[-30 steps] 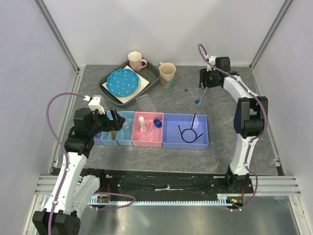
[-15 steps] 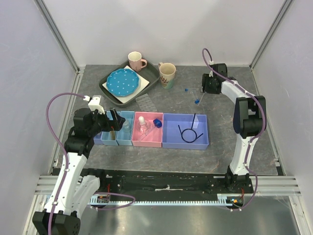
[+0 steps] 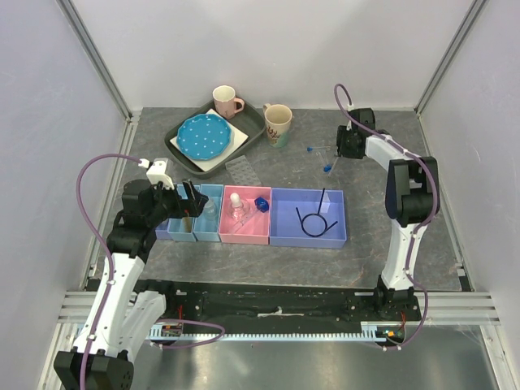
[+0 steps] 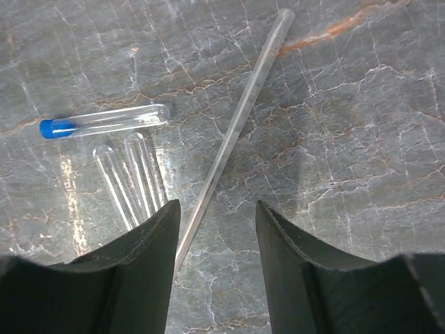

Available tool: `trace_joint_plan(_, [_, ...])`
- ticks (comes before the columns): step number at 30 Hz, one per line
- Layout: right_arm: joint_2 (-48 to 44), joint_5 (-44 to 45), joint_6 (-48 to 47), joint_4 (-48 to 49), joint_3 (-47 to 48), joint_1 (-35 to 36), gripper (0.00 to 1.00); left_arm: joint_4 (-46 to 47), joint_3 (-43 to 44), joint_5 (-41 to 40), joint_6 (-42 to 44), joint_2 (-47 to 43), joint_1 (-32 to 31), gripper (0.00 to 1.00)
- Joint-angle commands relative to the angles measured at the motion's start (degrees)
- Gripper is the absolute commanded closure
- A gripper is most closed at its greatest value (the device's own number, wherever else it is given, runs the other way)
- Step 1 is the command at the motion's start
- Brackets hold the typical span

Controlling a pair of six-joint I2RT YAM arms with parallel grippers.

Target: Organize the chemistry lab equipment

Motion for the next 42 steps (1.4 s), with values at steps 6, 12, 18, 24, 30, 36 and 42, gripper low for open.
trace_joint_plan(6, [2.91,2.12,1.76,1.16,1.91,0.06,0.49,2.15,0.04,0.27,2.47,-0.41,0.10,0.01])
trace_joint_plan(12, [5.63,1.95,2.12,0.20,4.19,0.06,0.52,2.06,0.04,0.19,2.47,-0.41,0.10,0.01])
trace_joint_plan(18, [5.55,4.49,1.15,-0.07,4.02,-0.64,0.65,2.06,0.04,0.19,2.56,-0.32,0.18,0.01])
trace_joint_plan(24, [5.02,4.76,0.45,-0.16,2.97,-2.75,0.81,2.06,0.04,0.45,2.47,-0.67,0.10,0.01])
trace_joint_plan(30, [3.18,1.68,0.27,0.46,1.48,-4.51,0.90,2.06,0.04,0.54,2.47,-0.85,0.10,0.01])
trace_joint_plan(36, [-1.57,-4.46,1.76,3.62,-2.64,-8.02,0.92,2.15,-0.05,1.33,2.39,-0.93,0.10,0.02])
trace_joint_plan(42, [-7.02,-10.53,4.13,7.57,-7.57,-9.26,0.94,2.24,-0.05,2.47,2.30,-0.85,0.10,0.01])
